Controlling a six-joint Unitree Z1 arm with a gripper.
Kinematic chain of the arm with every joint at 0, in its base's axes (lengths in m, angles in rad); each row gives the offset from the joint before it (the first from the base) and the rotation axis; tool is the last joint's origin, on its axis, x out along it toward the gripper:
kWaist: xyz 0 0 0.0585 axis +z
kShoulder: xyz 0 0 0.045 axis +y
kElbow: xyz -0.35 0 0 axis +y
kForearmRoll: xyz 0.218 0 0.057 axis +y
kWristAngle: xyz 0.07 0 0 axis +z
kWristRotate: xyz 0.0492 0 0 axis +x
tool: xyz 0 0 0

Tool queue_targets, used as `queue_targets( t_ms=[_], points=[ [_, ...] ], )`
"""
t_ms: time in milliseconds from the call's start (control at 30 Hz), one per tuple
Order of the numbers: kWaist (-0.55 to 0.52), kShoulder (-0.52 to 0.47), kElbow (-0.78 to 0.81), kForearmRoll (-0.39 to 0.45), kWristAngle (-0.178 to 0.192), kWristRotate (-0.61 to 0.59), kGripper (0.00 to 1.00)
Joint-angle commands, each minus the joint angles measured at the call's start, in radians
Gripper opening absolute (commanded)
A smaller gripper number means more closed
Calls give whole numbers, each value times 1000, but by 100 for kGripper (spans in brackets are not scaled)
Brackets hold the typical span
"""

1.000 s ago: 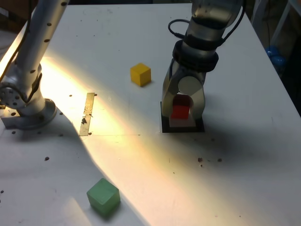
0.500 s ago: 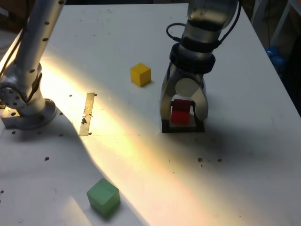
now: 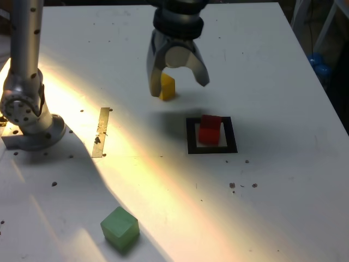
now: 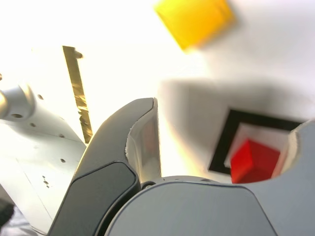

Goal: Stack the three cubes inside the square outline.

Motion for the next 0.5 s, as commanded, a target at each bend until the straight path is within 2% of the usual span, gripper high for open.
queue_targets(
  t_ms=[0,233,467],
  points=[
    [35,-15,18,1,3,-2,99],
    [133,-7,54,-16,3,17,99],
    [208,51,65,-46,-5,59,96]
  ],
)
